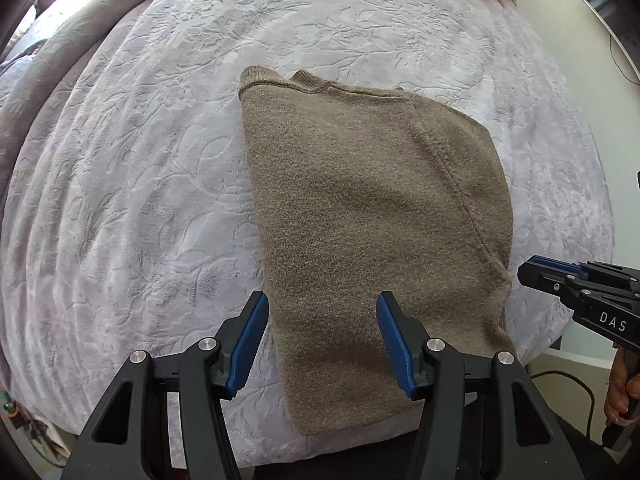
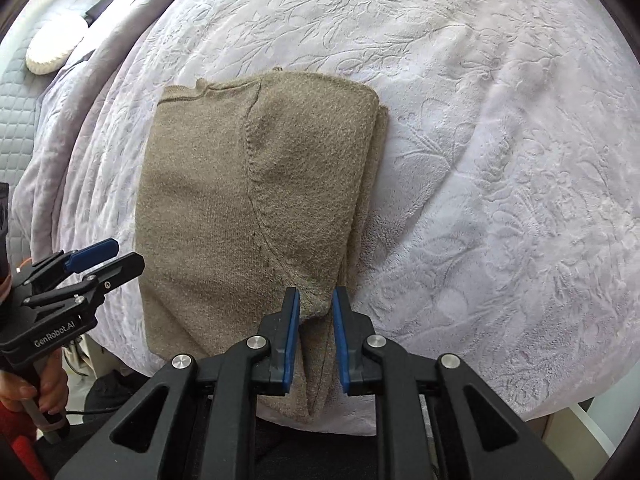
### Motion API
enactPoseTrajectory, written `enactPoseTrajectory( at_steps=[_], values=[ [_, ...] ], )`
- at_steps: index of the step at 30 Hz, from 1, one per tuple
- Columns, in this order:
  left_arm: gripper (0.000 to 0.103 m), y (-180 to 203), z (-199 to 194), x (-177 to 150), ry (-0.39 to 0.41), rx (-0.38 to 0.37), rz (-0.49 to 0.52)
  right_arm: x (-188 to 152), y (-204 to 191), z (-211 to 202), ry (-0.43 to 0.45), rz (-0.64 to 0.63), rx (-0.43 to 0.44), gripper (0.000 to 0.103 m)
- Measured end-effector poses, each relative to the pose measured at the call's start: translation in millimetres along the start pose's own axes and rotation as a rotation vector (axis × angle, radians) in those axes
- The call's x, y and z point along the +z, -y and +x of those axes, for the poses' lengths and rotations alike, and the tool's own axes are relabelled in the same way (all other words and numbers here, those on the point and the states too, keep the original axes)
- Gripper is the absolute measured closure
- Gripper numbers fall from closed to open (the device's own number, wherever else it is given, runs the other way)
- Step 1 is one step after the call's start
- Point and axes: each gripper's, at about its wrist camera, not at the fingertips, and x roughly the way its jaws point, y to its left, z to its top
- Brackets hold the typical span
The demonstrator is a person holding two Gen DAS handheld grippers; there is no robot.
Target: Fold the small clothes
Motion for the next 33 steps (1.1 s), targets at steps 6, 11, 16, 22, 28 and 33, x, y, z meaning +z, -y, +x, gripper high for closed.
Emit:
enactPoseTrajectory(
  at_steps=[6, 11, 16, 22, 28, 33],
  values=[
    [0.005, -6.1, -9.3, 1.5, 0.034, 0.021, -0.037, 5.1, -3.8, -1.4, 0.003, 0.034, 0.012, 0.077],
    [0.001, -8.8, -8.4, 2.6, 0.015, 0.035, -0.058, 10.6, -16.2, -4.8, 0.019, 0.029, -0.017, 0.049],
    [0.001, -8.4, -7.0, 2.0, 0.003, 0.057, -0.062, 12.7, -26.5, -10.5, 0.057, 0.019, -0.067, 0.021],
    [0.001, -11.4, -12.5, 2.7, 0.025, 0.084, -0.082, 13.5, -34.3, -13.1, 0.094, -0.001, -0.135, 0.015],
    [0.001, -17.0, -15.8, 6.4, 0.024, 0.113, -0.111, 13.6, -37.7, -7.7, 0.058, -0.008, -0.19, 0.015],
    [0.001, -18.4, -16.3, 7.8, 0.012, 0.125, -0.122, 11.6, -37.3, -5.2, 0.032, 0.007, -0.219, 0.015]
  ],
)
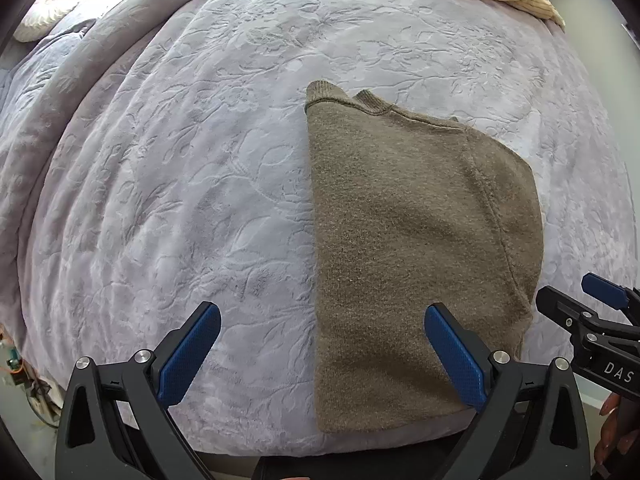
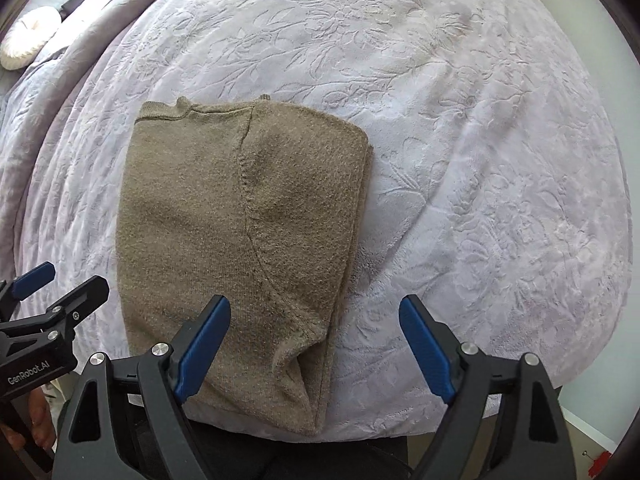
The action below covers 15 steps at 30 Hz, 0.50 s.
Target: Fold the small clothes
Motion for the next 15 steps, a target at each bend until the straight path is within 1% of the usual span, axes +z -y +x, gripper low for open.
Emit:
enactPoseTrajectory(
  at_steps=[3, 15],
  values=[
    [0.001, -0.1, -0.3, -0.3, -0.006, -0.006, -0.003, -0.3, 0.0, -0.7, 0.001, 0.01, -0.008, 0.015],
    [0.001, 1.3, -4.1, -1.5, 0.0, 0.018, 0.001, 4.0, 4.0, -1.8, 0.002, 0.045, -0.02, 0.015]
  ],
)
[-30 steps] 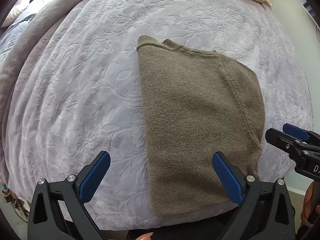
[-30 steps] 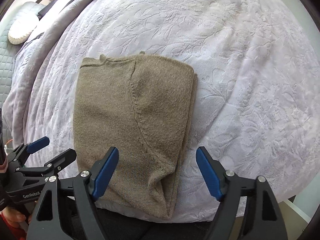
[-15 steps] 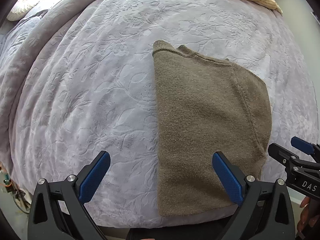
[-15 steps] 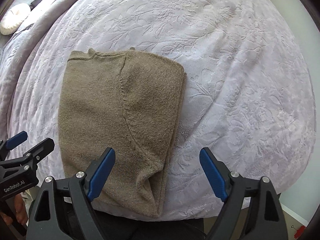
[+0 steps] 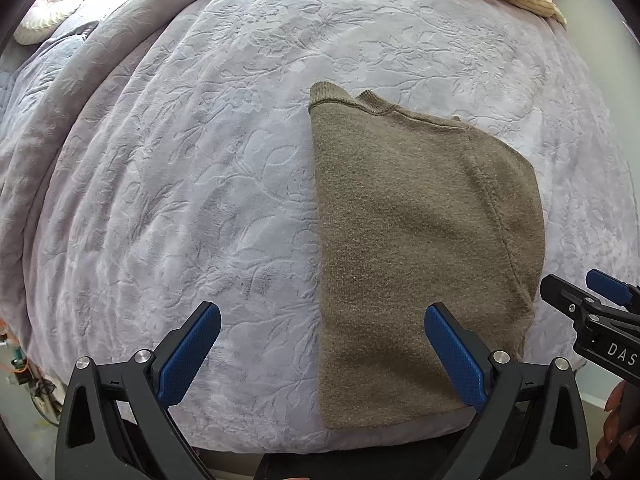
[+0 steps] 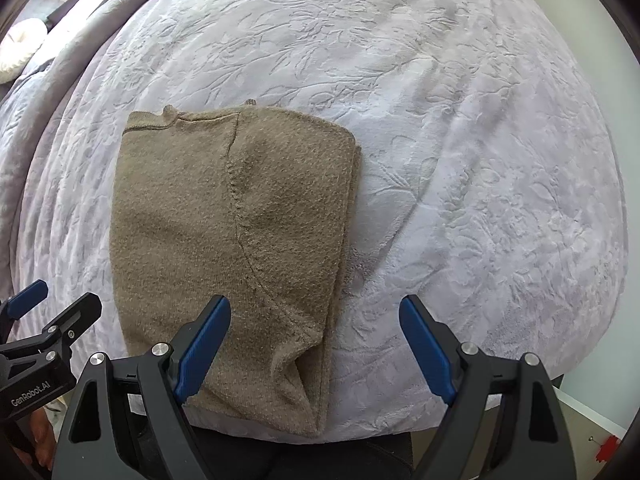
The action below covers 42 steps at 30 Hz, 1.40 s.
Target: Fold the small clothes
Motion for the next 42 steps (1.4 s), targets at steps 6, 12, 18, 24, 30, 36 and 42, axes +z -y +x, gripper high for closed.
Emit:
enactPoseTrajectory(
  at_steps=[6, 12, 18, 24, 30, 36, 42],
  values=[
    [0.001, -0.2, 1.8, -1.4, -0.005, 0.002, 0.001, -1.0, 0.7, -0.2, 0.002, 0.007, -0.008, 0.015],
    [0.001, 0.0, 2.1, -1.6, -0.006, 0.002, 0.0, -0.7, 0.2, 0.7, -0.001, 0.004, -0.009, 0.015],
    [0.001, -0.2, 2.1, -0.6, -0.007, 0.002, 0.002, -1.3, -0.6, 1.1, -0.001, 0.002, -0.01, 0.015],
    [0.001, -1.2, 4.1, -2.0, -0.011, 0.005, 0.003, -1.6, -1.2, 1.2, -0.002, 0.004, -0.011, 0.015],
    [0.001, -2.1, 4.3, -1.9, -0.012, 0.007, 0.004, -1.5, -1.3, 1.3, -0.003, 0.004, -0.01, 0.015],
    [0.001, -2.3, 4.7, -1.1, -0.015, 0.007, 0.004, -1.1, -1.3, 1.5, -0.003, 0.003, -0.011, 0.015],
    [0.001, -1.9, 4.6, -1.9, -0.014, 0.009, 0.003, -1.8, -1.3, 2.4, -0.004, 0.004, -0.01, 0.015]
  ],
)
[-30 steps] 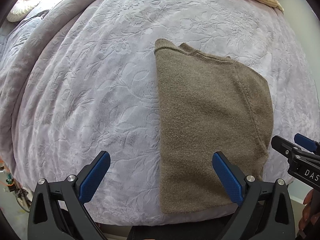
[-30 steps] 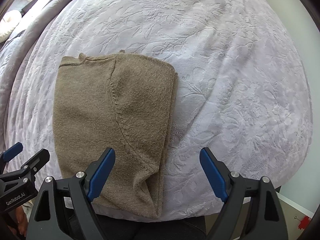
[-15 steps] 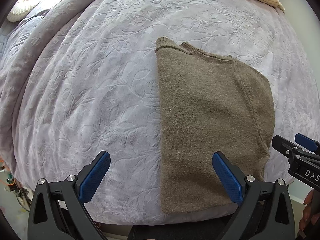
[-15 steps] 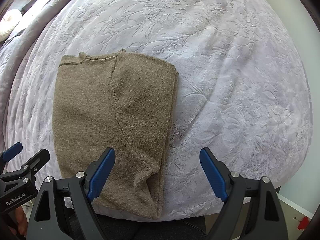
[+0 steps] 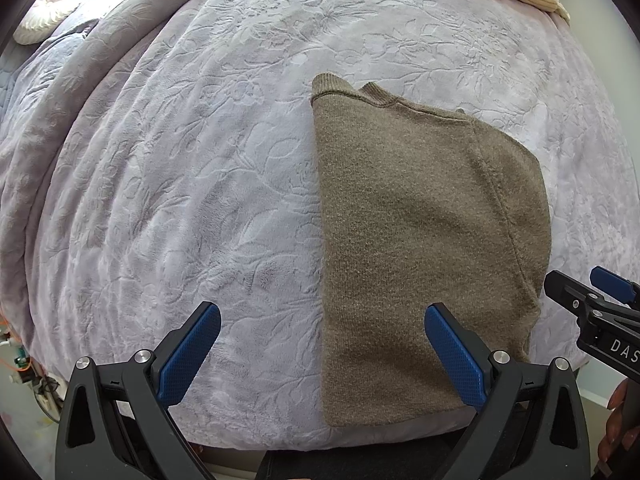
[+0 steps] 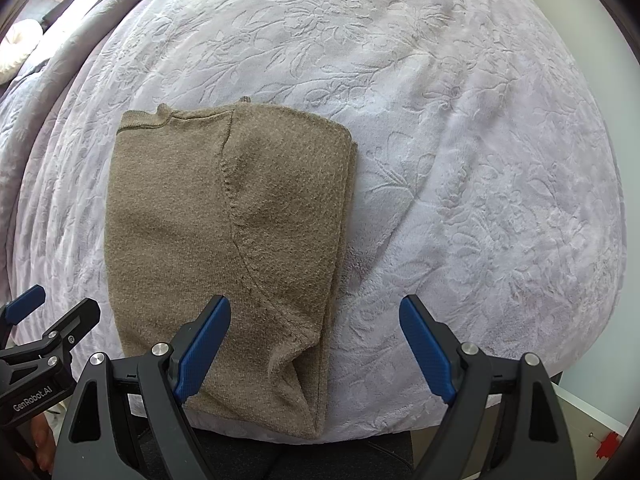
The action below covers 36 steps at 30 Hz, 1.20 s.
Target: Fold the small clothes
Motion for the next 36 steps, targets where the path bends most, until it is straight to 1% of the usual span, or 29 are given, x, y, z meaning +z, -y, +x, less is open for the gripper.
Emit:
enactPoseTrajectory(
  at_steps=[25, 36],
  values=[
    [0.001, -0.4, 1.5, -0.5, -0.01, 0.002, 0.003, -2.1, -2.9, 1.5, -0.002, -0.003, 0.002, 0.015],
    [0.001, -0.1, -4.2, 1.1, 0.024, 0.002, -0.001, -2.0, -3.9, 2.4, -0.005, 0.001, 0.004, 0.015]
  ],
)
